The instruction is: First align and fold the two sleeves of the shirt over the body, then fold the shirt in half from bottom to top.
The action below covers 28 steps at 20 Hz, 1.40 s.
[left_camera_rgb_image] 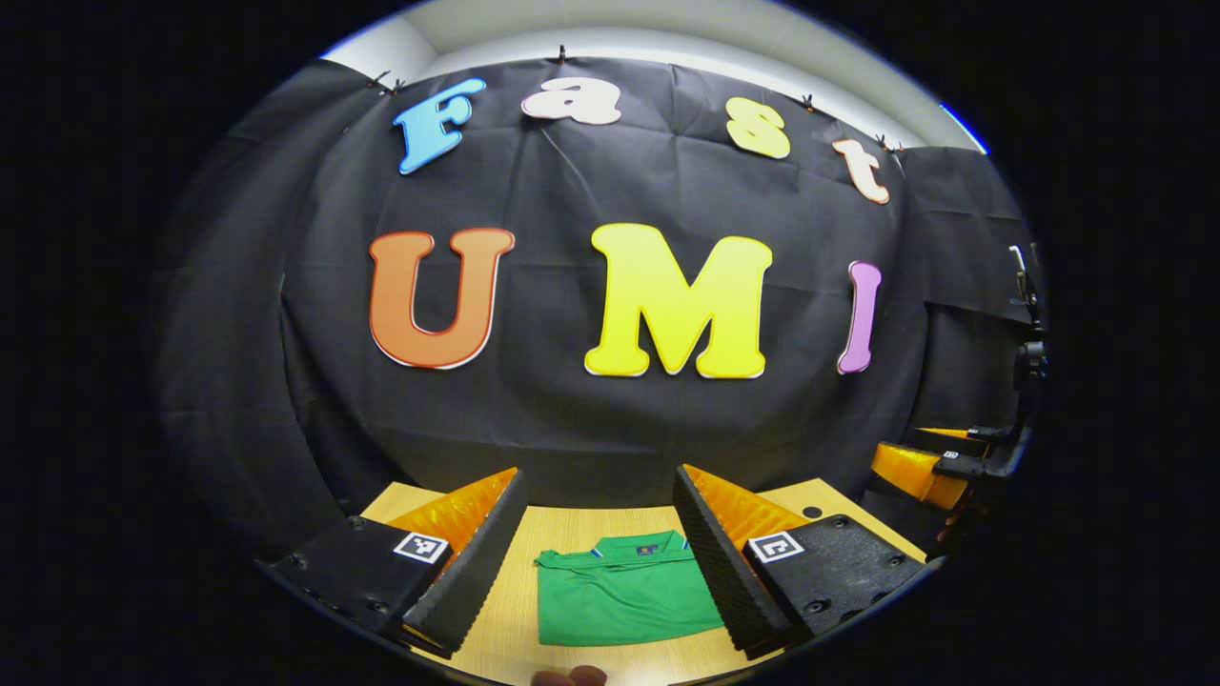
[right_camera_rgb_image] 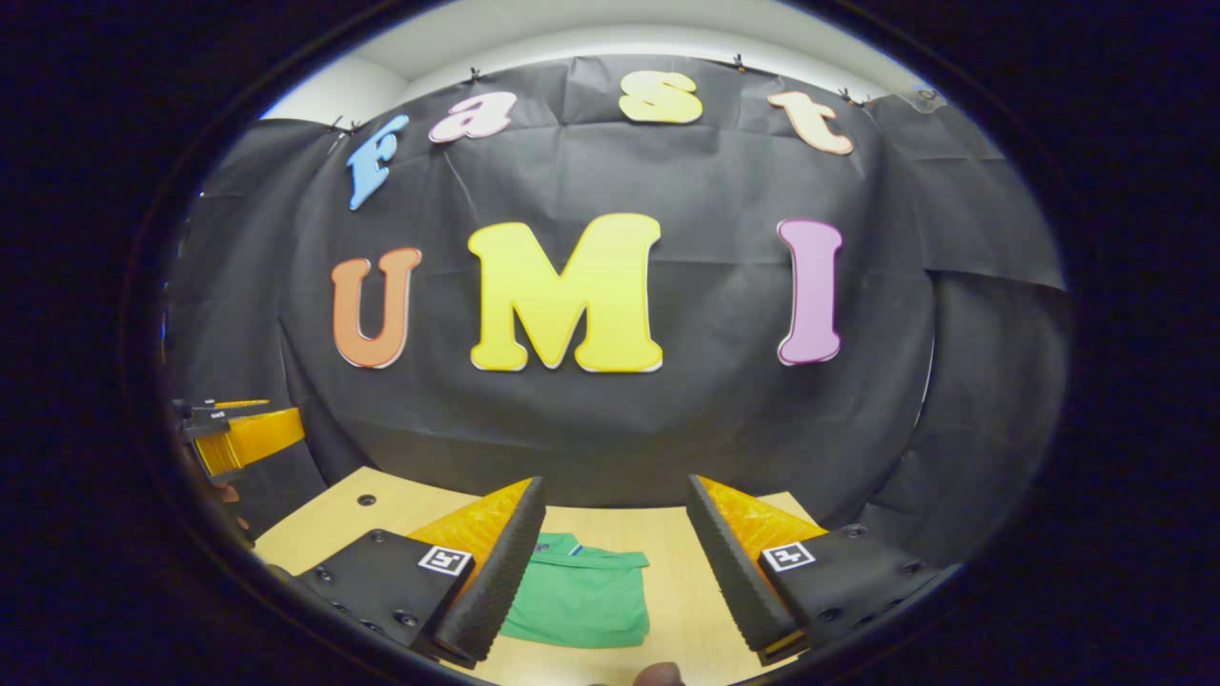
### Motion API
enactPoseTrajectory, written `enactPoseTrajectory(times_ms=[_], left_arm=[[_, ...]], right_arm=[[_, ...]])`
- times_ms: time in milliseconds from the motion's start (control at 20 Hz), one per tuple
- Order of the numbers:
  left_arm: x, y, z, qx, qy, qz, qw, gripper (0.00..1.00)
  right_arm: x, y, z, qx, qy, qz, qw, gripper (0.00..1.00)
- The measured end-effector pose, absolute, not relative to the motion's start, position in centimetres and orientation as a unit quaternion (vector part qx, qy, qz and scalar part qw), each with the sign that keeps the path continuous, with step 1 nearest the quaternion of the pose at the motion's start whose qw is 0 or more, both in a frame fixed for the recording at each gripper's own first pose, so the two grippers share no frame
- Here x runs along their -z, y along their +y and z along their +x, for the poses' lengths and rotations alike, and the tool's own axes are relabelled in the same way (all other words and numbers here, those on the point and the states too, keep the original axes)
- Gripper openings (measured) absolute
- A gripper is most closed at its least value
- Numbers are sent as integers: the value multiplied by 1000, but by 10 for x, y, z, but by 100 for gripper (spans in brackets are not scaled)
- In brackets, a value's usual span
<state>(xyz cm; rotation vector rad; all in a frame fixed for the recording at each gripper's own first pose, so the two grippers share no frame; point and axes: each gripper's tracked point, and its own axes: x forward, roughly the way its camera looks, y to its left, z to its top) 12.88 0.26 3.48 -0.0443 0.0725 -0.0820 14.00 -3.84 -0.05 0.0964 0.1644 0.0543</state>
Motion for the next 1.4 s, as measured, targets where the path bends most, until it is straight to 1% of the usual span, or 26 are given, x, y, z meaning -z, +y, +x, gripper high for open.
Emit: enactPoseTrajectory(times_ms=[50, 100, 150, 200, 250, 350, 400, 450, 600, 700, 750, 800, 950, 1000, 1150, 1200, 1250, 1300, 1350, 1400], left_arm=[[-44, 1, 116, 40, 26, -22, 999, 98], [-50, 1, 105, 38, 20, -18, 999, 100], [-55, 4, 94, 31, 12, -17, 999, 98], [-59, 2, 84, 32, 12, -18, 999, 98], [-58, 0, 71, 30, 15, -23, 999, 100], [-57, -5, 48, 29, 10, -28, 999, 98], [-54, -5, 39, 27, 10, -28, 999, 100], [-51, -5, 32, 26, 8, -23, 999, 98], [-42, -7, 14, 22, 7, 1, 1000, 98], [-39, -10, 3, 21, 7, -3, 1000, 98], [-38, -11, -2, 21, 7, -8, 1000, 98], [-39, -13, -6, 21, 3, -12, 1000, 98], [-42, -17, -10, 21, -4, -4, 1000, 98], [-40, -16, -10, 19, -1, -2, 1000, 98], [-46, -18, -11, 17, -5, -11, 1000, 98], [-47, -16, -12, 16, -6, -8, 1000, 98], [-47, -16, -13, 14, -5, -4, 1000, 98], [-48, -15, -13, 13, -6, -2, 1000, 98], [-49, -14, -14, 10, -6, -2, 1000, 100], [-51, -13, -15, 8, -8, 0, 1000, 98]], right_arm=[[-8, -38, 126, -24, 73, 49, 996, 94], [-14, -38, 115, -20, 64, 50, 997, 94], [-18, -38, 104, -17, 58, 49, 997, 94], [-18, -38, 94, -13, 57, 55, 997, 89], [-19, -37, 83, -12, 57, 63, 996, 90], [-16, -41, 69, -2, 56, 69, 996, 89], [-14, -43, 64, 3, 57, 65, 996, 89], [-13, -44, 59, 3, 56, 56, 997, 89], [-9, -44, 36, 11, 60, 49, 997, 89], [-8, -42, 24, 18, 54, 47, 997, 95], [-7, -44, 18, 24, 51, 44, 997, 90], [-5, -41, 14, 24, 50, 45, 997, 95], [-8, -32, 5, 13, 49, 52, 997, 95], [-10, -30, 4, 10, 47, 51, 998, 91], [-13, -27, 4, 4, 43, 55, 998, 91], [-13, -25, 5, 2, 44, 59, 997, 95], [-13, -23, 6, -2, 46, 60, 997, 95], [-13, -22, 7, -4, 48, 59, 997, 90], [-15, -22, 7, -5, 46, 58, 997, 95], [-19, -22, 7, -4, 43, 57, 997, 91]])
